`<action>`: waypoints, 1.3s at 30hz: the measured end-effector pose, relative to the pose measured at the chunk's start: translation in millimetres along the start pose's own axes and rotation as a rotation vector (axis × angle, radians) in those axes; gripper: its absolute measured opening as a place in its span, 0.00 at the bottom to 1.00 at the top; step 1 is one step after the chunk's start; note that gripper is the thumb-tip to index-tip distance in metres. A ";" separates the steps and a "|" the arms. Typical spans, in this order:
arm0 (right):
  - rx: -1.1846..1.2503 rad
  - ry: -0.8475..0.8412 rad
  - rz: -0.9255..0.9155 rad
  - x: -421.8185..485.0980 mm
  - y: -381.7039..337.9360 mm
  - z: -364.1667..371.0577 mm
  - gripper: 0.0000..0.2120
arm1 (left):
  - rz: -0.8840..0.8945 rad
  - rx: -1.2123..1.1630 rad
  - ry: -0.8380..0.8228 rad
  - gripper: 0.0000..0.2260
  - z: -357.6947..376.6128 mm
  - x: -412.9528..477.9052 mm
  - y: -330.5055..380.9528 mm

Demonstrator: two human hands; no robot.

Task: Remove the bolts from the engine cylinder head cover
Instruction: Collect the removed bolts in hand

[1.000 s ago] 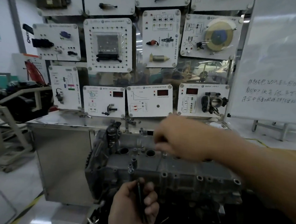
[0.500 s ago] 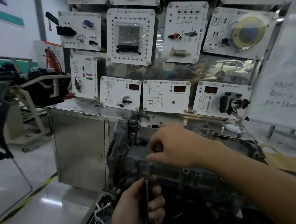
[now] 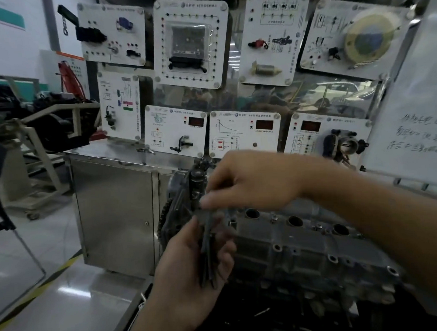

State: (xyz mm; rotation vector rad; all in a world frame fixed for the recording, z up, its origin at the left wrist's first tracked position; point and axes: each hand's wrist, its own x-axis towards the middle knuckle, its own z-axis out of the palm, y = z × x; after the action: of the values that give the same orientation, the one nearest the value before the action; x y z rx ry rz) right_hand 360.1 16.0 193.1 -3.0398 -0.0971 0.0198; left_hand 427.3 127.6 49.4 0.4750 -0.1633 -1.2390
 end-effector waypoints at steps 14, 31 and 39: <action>-0.217 0.044 0.483 65.2 126.7 11.5 0.18 | 0.054 0.041 -0.003 0.14 50.0 66.2 52.7; -0.139 0.152 0.264 49.0 96.8 -78.8 0.08 | 0.064 0.109 0.042 0.20 46.7 92.7 52.7; -0.023 0.208 0.252 38.8 112.9 -37.1 0.12 | -0.030 0.028 -0.052 0.16 68.3 99.3 44.2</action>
State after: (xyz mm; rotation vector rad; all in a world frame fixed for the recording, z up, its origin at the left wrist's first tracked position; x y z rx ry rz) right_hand 406.6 -97.3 218.4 -3.0328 0.3034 -0.2781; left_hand 472.9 27.8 116.0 0.4712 -0.2185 -1.2806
